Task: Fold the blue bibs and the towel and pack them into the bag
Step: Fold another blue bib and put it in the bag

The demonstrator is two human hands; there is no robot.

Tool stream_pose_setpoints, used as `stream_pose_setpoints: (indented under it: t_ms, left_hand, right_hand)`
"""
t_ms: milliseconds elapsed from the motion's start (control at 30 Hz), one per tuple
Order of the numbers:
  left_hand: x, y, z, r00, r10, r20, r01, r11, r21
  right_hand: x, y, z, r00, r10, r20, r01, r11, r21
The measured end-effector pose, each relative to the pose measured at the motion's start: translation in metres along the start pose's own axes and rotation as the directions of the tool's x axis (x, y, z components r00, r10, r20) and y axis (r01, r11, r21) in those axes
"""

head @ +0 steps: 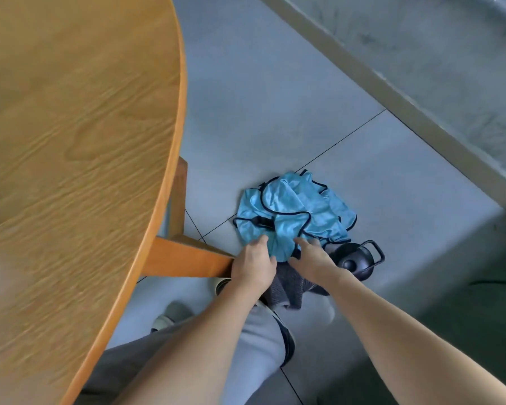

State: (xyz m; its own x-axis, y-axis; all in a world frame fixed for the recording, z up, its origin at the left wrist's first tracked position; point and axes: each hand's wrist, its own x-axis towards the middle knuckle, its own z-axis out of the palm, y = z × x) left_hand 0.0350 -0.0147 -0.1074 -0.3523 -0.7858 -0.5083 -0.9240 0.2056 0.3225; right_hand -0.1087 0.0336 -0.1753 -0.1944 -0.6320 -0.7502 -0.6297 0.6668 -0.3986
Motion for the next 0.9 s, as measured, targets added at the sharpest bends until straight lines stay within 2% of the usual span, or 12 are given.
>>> stream_pose_setpoints:
  t_ms: [267, 500, 667, 767, 900]
  left_hand:
    - [0.008, -0.007, 0.006, 0.999, 0.028, 0.019, -0.028, 0.999, -0.034]
    - [0.006, -0.011, 0.008, 1.0, 0.025, 0.009, -0.024, 0.998, -0.058]
    - [0.002, -0.008, -0.001, 1.0, 0.011, 0.02, -0.01, 0.999, -0.052]
    - [-0.002, -0.004, -0.009, 1.0, 0.001, 0.014, 0.0, 0.998, -0.058]
    - [-0.006, 0.005, -0.018, 0.999, 0.045, 0.007, -0.044, 0.993, -0.105]
  right_hand:
    - [0.025, 0.001, 0.007, 0.999, -0.036, 0.037, 0.036, 0.999, 0.015]
    - [0.008, 0.002, 0.005, 0.99, -0.106, -0.098, 0.127, 0.961, 0.245]
    - [-0.012, 0.0, -0.014, 0.982, -0.117, -0.15, 0.173, 0.875, 0.452]
    - [-0.031, -0.001, -0.026, 0.99, -0.11, -0.089, 0.142, 0.759, 0.635]
    - [-0.061, -0.002, -0.037, 0.991, -0.122, -0.06, 0.127, 0.672, 0.729]
